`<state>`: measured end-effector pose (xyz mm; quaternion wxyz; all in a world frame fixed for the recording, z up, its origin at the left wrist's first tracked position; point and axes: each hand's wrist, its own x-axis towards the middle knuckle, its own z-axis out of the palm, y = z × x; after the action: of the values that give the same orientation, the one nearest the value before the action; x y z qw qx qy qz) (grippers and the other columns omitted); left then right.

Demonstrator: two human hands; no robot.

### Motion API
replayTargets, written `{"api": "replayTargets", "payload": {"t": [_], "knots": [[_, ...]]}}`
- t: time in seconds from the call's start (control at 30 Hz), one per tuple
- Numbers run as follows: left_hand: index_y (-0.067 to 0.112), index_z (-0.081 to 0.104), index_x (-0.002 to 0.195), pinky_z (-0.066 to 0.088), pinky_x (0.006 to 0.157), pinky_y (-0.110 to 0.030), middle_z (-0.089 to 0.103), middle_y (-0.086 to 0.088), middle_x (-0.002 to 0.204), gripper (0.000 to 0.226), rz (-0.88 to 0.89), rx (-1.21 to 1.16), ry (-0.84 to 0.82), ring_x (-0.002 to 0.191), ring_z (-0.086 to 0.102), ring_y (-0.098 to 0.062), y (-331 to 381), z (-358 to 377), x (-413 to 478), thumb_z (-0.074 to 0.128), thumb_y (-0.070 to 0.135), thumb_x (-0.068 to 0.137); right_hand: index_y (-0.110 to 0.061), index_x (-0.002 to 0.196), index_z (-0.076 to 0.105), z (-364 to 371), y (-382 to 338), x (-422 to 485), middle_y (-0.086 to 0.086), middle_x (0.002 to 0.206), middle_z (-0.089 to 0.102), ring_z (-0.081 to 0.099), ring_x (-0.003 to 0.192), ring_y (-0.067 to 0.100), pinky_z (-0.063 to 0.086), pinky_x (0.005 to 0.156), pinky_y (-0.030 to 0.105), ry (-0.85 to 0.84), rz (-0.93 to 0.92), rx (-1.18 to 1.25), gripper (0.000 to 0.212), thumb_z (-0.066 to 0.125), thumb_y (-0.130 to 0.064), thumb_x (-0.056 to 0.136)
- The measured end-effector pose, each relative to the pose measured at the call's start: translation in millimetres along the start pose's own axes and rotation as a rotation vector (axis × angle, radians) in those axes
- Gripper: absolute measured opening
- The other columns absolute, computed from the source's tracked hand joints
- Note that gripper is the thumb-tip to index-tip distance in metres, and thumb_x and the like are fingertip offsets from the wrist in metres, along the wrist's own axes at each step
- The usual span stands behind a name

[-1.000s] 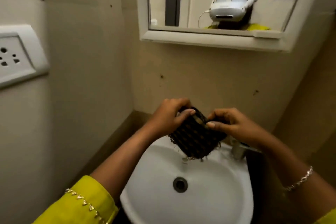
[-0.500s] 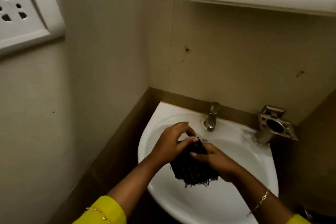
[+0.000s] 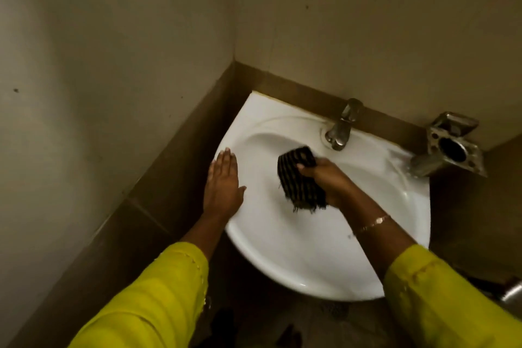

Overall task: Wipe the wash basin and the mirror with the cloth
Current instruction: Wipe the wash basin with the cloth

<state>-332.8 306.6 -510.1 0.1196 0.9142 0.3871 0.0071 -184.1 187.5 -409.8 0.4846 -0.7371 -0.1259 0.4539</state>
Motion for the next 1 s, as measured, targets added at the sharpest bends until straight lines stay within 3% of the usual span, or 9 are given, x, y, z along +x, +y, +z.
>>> {"api": "replayTargets", "payload": {"t": [0.17,0.27,0.33,0.43,0.5,0.6,0.77,0.9,1.0], "knots": [[0.002,0.001,0.153,-0.005,0.122,-0.033,-0.004,-0.014,0.164,0.079,-0.012,-0.036,0.016,0.152,-0.004,-0.024,-3.1,3.3,2.2,0.053,0.021,0.097,-0.007,0.127,0.050,-1.7,-46.2,39.3,0.017,0.107,0.062,0.058,0.100,0.028,0.046,0.093,0.040,0.345,-0.367,-0.391,0.033,0.043,-0.015,0.095],[0.003,0.005,0.153,-0.002,0.122,-0.032,-0.001,-0.013,0.164,0.077,-0.013,-0.102,0.070,0.152,0.000,-0.024,-1.8,5.3,3.4,0.054,0.015,0.095,-0.007,0.134,0.042,0.3,-46.1,67.7,0.014,0.129,0.054,0.046,0.122,0.019,0.034,0.103,0.017,0.517,-0.674,-0.661,0.044,0.035,-0.002,0.091],[0.004,0.006,0.153,-0.002,0.122,-0.032,0.001,-0.012,0.164,0.077,-0.016,-0.122,0.088,0.152,0.001,-0.024,-2.0,5.3,3.6,0.054,0.013,0.094,-0.006,0.143,0.024,1.6,-23.7,95.5,0.018,0.150,0.024,0.021,0.140,0.028,0.017,0.115,0.031,0.426,-0.652,-0.980,0.057,0.036,0.000,0.087],[0.003,0.009,0.153,-0.001,0.121,-0.031,0.004,-0.012,0.164,0.076,-0.012,-0.122,0.135,0.152,0.004,-0.025,-3.2,8.7,3.5,0.055,0.011,0.094,-0.011,0.146,0.001,1.5,23.7,122.0,0.018,0.154,-0.004,-0.003,0.142,0.034,0.000,0.115,0.046,0.262,-0.400,-1.357,0.074,0.046,-0.034,0.092],[0.000,0.018,0.151,0.002,0.119,-0.032,0.012,-0.015,0.162,0.076,-0.001,-0.119,0.164,0.151,0.013,-0.029,-5.1,11.6,4.9,0.061,0.008,0.090,-0.012,0.146,0.007,2.1,35.0,127.5,0.017,0.155,0.002,0.001,0.142,0.033,0.000,0.114,0.046,0.301,-0.417,-1.312,0.074,0.043,-0.046,0.091],[-0.007,0.041,0.141,0.020,0.112,-0.042,0.040,-0.024,0.150,0.081,0.002,-0.044,0.176,0.138,0.041,-0.039,-8.2,18.0,8.1,0.080,0.001,0.070,-0.012,0.144,0.020,1.8,27.5,133.8,0.016,0.153,0.014,0.010,0.140,0.033,0.005,0.114,0.045,0.371,-0.465,-1.245,0.060,0.036,-0.041,0.095],[-0.010,0.057,0.127,0.041,0.098,-0.054,0.058,-0.027,0.134,0.088,0.029,0.005,0.209,0.119,0.060,-0.041,-7.9,21.7,11.2,0.091,0.001,0.047,-0.020,0.146,0.010,-8.3,32.8,147.0,0.011,0.155,0.005,0.003,0.142,0.031,0.003,0.114,0.047,0.354,-0.469,-1.342,0.060,0.025,-0.046,0.095],[-0.009,0.057,0.127,0.037,0.109,-0.042,0.058,-0.026,0.134,0.088,0.014,0.008,0.214,0.119,0.060,-0.040,-8.6,22.5,10.5,0.092,0.001,0.047,-0.013,0.138,0.037,-14.4,16.8,158.9,0.019,0.145,0.034,0.032,0.133,0.041,0.027,0.105,0.054,0.373,-0.530,-1.275,0.073,0.005,-0.057,0.089],[-0.010,0.058,0.127,0.027,0.112,-0.038,0.058,-0.026,0.133,0.088,0.004,0.015,0.226,0.119,0.060,-0.041,-9.3,21.7,11.3,0.091,0.001,0.046,-0.014,0.139,0.035,-17.9,12.1,168.5,0.017,0.147,0.032,0.029,0.135,0.040,0.027,0.106,0.053,0.337,-0.513,-1.256,0.078,0.001,-0.060,0.086]]}}
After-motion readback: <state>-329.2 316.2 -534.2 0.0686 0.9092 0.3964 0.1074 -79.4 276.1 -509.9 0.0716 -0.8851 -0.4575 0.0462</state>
